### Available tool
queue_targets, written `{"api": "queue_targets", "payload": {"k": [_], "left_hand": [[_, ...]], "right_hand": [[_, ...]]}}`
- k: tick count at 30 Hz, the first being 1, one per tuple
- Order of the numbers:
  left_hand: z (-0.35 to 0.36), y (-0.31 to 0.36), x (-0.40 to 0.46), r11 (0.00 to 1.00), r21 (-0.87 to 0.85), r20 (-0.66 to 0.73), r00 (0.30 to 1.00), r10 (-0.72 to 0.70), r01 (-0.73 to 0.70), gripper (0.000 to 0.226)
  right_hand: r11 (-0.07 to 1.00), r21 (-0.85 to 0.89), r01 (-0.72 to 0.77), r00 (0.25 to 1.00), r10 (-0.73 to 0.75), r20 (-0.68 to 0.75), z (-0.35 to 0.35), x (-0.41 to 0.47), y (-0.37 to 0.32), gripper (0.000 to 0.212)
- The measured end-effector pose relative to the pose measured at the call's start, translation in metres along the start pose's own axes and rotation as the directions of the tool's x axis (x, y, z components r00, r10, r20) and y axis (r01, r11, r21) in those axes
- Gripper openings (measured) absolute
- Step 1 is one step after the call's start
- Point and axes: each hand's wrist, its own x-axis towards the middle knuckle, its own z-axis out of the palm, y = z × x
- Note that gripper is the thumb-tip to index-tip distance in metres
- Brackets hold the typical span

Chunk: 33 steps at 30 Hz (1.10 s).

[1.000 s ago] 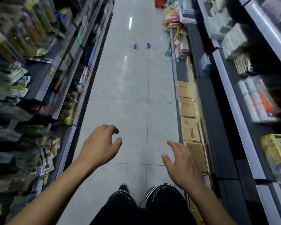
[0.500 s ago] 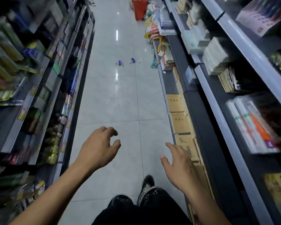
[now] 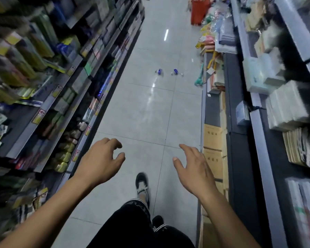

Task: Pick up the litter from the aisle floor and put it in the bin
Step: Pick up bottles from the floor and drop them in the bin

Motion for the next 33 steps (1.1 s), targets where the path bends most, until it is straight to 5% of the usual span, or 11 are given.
{"api": "queue_targets", "payload": {"k": [14, 33], "left_hand": [[-0.023, 0.009, 0.226, 0.998, -0.039, 0.029, 0.998, 0.052, -0.051, 0.037], [-0.017, 0.166, 0.520, 0.968, 0.015, 0.098, 0.964, 0.246, -0.249, 0.036]], "right_hand": [[0.997, -0.046, -0.059, 0.998, 0.059, -0.017, -0.030, 0.192, -0.018, 0.053], [0.966, 0.073, -0.250, 0.965, 0.255, -0.070, -0.106, 0.407, 0.076, 0.054]]}}
